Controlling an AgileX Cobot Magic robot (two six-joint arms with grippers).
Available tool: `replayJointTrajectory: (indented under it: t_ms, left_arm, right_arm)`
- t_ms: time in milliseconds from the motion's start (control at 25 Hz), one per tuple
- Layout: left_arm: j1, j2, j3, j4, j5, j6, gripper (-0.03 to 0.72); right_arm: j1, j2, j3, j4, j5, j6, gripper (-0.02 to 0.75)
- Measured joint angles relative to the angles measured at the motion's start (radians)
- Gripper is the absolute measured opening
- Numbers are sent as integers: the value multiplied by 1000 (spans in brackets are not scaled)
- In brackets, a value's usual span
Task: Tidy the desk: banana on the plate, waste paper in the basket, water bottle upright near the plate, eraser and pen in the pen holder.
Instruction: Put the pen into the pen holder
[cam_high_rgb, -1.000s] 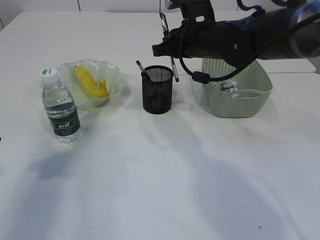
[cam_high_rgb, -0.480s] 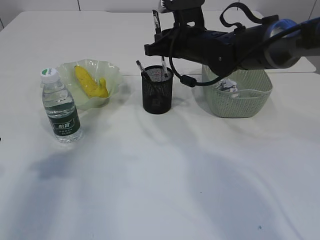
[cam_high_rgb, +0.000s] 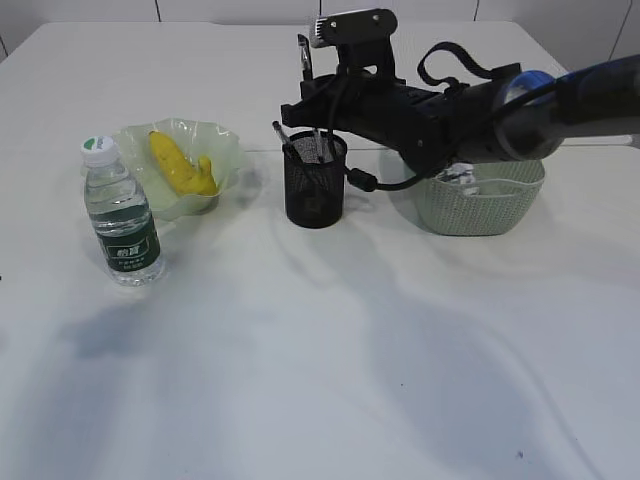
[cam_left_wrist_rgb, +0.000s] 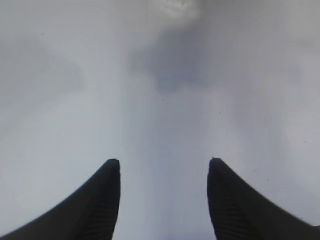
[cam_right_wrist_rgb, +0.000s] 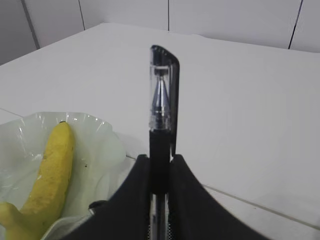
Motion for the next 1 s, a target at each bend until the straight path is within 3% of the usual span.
replayJointTrajectory:
  t_ms: [440,1000]
  left_arm:
    - [0,0,0,6,0,0,395]
    - [0,0,0,6,0,0,395]
  right_arm:
    - [0,26,-1,38,-29,4,51]
    - [0,30,-1,52,-32,4,150]
